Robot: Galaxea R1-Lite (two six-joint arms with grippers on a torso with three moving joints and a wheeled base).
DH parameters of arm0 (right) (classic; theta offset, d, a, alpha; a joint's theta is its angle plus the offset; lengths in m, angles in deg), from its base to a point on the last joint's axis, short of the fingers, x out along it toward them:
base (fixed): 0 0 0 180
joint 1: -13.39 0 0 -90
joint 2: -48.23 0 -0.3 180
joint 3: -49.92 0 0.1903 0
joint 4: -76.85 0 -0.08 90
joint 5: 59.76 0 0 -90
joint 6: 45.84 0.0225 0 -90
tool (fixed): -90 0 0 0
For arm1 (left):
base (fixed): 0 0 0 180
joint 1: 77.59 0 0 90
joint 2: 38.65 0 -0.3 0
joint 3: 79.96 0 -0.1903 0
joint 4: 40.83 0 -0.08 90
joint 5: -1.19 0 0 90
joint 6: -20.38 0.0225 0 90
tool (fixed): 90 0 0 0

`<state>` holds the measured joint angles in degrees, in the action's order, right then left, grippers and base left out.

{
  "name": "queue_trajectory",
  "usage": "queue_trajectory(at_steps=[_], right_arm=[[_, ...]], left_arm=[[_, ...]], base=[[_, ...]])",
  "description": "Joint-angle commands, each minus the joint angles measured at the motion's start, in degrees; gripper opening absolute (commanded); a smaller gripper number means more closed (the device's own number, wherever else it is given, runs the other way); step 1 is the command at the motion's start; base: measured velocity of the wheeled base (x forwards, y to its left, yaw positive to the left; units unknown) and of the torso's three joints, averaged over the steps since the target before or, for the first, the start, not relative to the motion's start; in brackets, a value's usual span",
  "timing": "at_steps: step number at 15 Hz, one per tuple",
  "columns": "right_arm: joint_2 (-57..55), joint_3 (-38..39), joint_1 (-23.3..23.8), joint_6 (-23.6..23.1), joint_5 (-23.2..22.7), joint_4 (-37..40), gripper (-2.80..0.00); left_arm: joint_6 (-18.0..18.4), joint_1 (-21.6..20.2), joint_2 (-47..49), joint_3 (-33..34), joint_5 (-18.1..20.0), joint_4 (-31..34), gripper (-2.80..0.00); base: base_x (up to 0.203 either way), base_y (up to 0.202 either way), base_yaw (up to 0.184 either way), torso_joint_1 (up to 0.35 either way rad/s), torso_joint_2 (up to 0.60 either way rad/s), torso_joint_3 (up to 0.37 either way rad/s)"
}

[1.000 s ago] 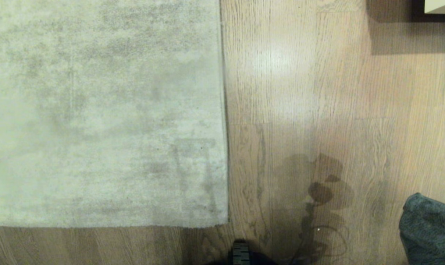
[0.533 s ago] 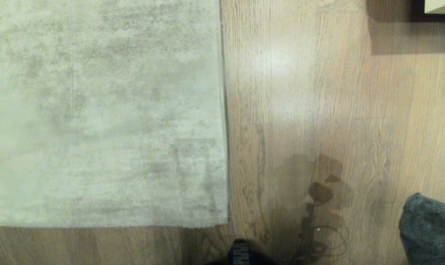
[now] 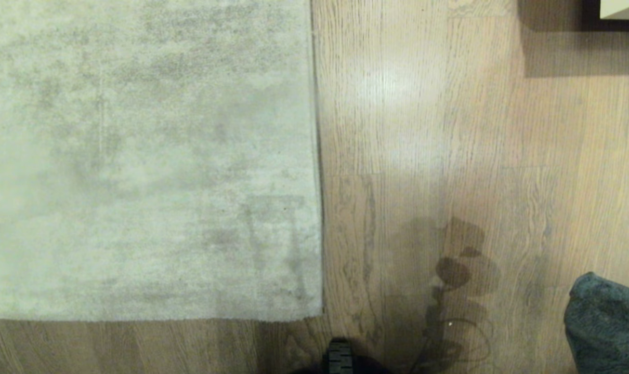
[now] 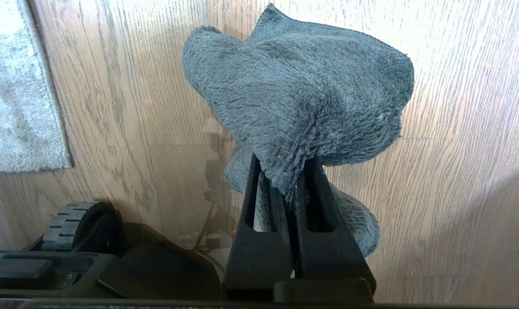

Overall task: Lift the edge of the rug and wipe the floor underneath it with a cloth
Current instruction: Put down the rag

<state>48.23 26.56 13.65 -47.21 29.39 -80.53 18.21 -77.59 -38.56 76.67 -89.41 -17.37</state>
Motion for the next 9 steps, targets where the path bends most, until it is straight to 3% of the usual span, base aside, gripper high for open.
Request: queue_trajectory(at_steps=[1, 9], right_arm=[[-0.1, 0.0, 0.0, 0.0, 0.0, 0.0, -2.80], [-0.1, 0.0, 0.0, 0.0, 0.0, 0.0, -2.80]], left_arm=[[0.0, 0.0, 0.0, 0.0, 0.0, 0.0, -2.80], [0.0, 0.0, 0.0, 0.0, 0.0, 0.0, -2.80]], base=[[0.000, 0.000, 0.000, 0.000, 0.00, 0.000], [0.000, 0.000, 0.000, 0.000, 0.00, 0.000]])
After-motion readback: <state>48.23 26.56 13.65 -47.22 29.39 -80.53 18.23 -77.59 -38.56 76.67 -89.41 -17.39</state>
